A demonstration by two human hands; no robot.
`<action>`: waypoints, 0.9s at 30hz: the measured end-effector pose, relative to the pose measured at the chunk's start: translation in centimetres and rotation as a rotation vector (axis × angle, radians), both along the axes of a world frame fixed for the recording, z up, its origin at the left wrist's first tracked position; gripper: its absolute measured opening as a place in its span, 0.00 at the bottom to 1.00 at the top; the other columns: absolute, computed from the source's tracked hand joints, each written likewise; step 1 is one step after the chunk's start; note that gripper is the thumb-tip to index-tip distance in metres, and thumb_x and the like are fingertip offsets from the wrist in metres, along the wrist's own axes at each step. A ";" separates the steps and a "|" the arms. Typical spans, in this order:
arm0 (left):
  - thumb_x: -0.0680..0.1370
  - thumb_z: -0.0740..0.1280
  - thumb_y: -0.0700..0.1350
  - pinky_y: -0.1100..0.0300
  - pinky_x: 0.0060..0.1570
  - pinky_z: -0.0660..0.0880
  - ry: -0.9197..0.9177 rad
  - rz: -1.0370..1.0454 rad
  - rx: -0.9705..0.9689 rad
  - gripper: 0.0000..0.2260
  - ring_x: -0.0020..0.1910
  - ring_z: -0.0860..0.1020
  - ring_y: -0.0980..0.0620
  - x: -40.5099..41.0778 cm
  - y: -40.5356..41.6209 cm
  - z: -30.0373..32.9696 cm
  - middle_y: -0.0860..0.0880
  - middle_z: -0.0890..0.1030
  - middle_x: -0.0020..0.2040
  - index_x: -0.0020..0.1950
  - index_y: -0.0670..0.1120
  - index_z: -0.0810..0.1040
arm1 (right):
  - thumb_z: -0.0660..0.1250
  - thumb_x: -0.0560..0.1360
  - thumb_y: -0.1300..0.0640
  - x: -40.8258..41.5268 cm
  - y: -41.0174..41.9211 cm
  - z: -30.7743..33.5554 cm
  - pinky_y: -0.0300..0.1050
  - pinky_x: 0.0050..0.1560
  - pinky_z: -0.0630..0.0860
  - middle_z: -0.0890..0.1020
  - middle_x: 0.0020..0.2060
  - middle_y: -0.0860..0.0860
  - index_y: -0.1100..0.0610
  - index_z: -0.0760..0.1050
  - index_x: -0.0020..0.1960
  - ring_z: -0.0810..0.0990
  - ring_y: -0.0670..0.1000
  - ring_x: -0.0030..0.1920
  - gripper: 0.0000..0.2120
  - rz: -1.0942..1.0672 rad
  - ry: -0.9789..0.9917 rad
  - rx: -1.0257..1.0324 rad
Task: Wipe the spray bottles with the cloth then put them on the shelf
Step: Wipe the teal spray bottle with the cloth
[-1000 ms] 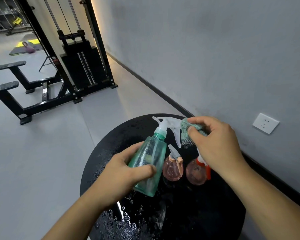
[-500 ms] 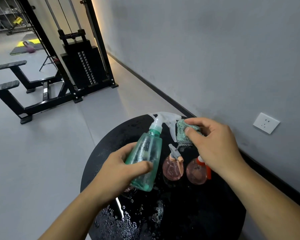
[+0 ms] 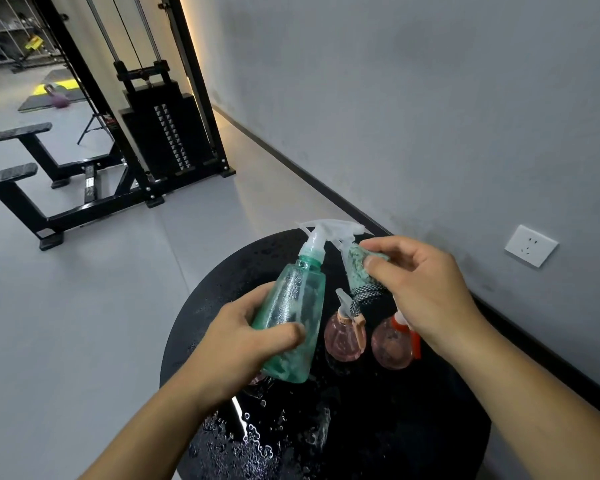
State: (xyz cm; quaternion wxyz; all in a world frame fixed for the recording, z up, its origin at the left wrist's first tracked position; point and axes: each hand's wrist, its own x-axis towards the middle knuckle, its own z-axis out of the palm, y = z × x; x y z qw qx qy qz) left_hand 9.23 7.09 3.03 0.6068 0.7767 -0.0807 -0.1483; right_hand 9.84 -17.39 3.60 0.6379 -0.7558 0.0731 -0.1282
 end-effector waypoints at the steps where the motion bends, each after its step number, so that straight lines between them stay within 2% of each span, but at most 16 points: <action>1: 0.67 0.76 0.48 0.51 0.51 0.85 -0.009 0.004 0.004 0.20 0.50 0.88 0.42 0.0 0.0 0.0 0.46 0.89 0.51 0.58 0.62 0.85 | 0.73 0.78 0.60 0.0 0.0 0.0 0.26 0.26 0.67 0.84 0.37 0.39 0.48 0.86 0.51 0.77 0.36 0.28 0.08 0.012 0.010 -0.019; 3: 0.64 0.76 0.52 0.48 0.52 0.85 -0.017 0.022 0.003 0.23 0.50 0.88 0.42 0.0 0.0 0.0 0.47 0.89 0.52 0.59 0.64 0.85 | 0.73 0.77 0.61 -0.2 0.2 0.0 0.26 0.26 0.67 0.84 0.35 0.38 0.48 0.86 0.50 0.77 0.36 0.29 0.08 0.066 0.043 -0.085; 5: 0.63 0.76 0.54 0.51 0.49 0.85 -0.009 0.028 -0.015 0.24 0.49 0.88 0.43 0.1 0.2 0.0 0.47 0.89 0.51 0.60 0.63 0.85 | 0.74 0.76 0.61 -0.3 0.3 0.1 0.27 0.27 0.68 0.85 0.36 0.39 0.48 0.86 0.49 0.79 0.36 0.31 0.08 0.084 0.054 -0.114; 8: 0.66 0.76 0.50 0.59 0.46 0.83 0.003 -0.007 0.003 0.23 0.47 0.88 0.48 0.0 0.4 -0.1 0.48 0.89 0.50 0.61 0.60 0.86 | 0.74 0.77 0.59 -0.1 0.3 0.3 0.27 0.33 0.73 0.87 0.41 0.40 0.47 0.86 0.50 0.81 0.35 0.35 0.08 0.008 0.016 -0.064; 10: 0.68 0.75 0.47 0.59 0.47 0.82 0.007 -0.024 0.018 0.21 0.46 0.87 0.50 -0.1 0.3 -0.2 0.48 0.89 0.49 0.61 0.58 0.86 | 0.74 0.77 0.59 0.1 0.2 0.2 0.28 0.39 0.75 0.87 0.41 0.38 0.47 0.86 0.50 0.83 0.35 0.40 0.08 -0.028 0.006 -0.032; 13: 0.65 0.76 0.52 0.54 0.47 0.84 0.010 -0.005 0.005 0.22 0.45 0.87 0.49 0.1 0.5 -0.4 0.48 0.88 0.49 0.59 0.59 0.86 | 0.74 0.76 0.60 -0.1 0.2 0.2 0.26 0.28 0.68 0.84 0.34 0.37 0.49 0.86 0.49 0.78 0.36 0.29 0.08 0.050 0.062 -0.040; 15: 0.63 0.76 0.54 0.54 0.46 0.84 0.014 0.001 -0.007 0.24 0.46 0.88 0.46 0.3 0.7 -0.4 0.47 0.89 0.50 0.59 0.60 0.86 | 0.73 0.76 0.61 -0.2 0.0 0.3 0.26 0.27 0.67 0.84 0.33 0.39 0.49 0.86 0.49 0.77 0.36 0.27 0.08 0.094 0.084 -0.052; 16: 0.64 0.76 0.53 0.56 0.45 0.84 0.010 -0.005 -0.004 0.24 0.46 0.88 0.46 0.3 0.8 -0.4 0.47 0.89 0.50 0.60 0.59 0.86 | 0.73 0.77 0.61 -0.3 0.0 0.4 0.27 0.29 0.69 0.85 0.35 0.39 0.48 0.87 0.49 0.78 0.36 0.30 0.08 0.088 0.072 -0.050; 19: 0.68 0.75 0.46 0.60 0.44 0.82 0.008 -0.027 0.006 0.21 0.47 0.88 0.48 0.2 0.6 -0.3 0.47 0.89 0.51 0.61 0.58 0.86 | 0.74 0.76 0.60 -0.1 0.0 0.4 0.34 0.47 0.77 0.87 0.42 0.40 0.47 0.87 0.50 0.85 0.38 0.44 0.08 0.005 0.018 -0.009; 20: 0.69 0.75 0.45 0.60 0.44 0.83 0.005 -0.027 0.013 0.21 0.46 0.88 0.48 0.2 0.5 -0.4 0.47 0.89 0.51 0.61 0.58 0.86 | 0.74 0.76 0.60 -0.1 0.0 0.5 0.35 0.48 0.77 0.87 0.43 0.40 0.47 0.87 0.50 0.85 0.39 0.45 0.08 0.000 0.019 -0.007; 24: 0.65 0.77 0.51 0.56 0.45 0.84 -0.005 -0.001 0.006 0.22 0.46 0.88 0.47 0.3 0.8 -0.6 0.47 0.89 0.51 0.60 0.61 0.85 | 0.74 0.76 0.61 -0.4 -0.1 0.4 0.26 0.29 0.68 0.84 0.34 0.39 0.49 0.87 0.48 0.78 0.36 0.30 0.08 0.132 0.101 -0.066; 27: 0.66 0.78 0.49 0.52 0.49 0.85 -0.034 0.018 0.019 0.24 0.49 0.89 0.46 0.5 0.9 -0.6 0.49 0.89 0.54 0.60 0.65 0.84 | 0.74 0.76 0.60 -0.3 -0.1 0.2 0.26 0.27 0.67 0.83 0.32 0.38 0.48 0.86 0.48 0.76 0.36 0.28 0.08 0.097 0.086 -0.076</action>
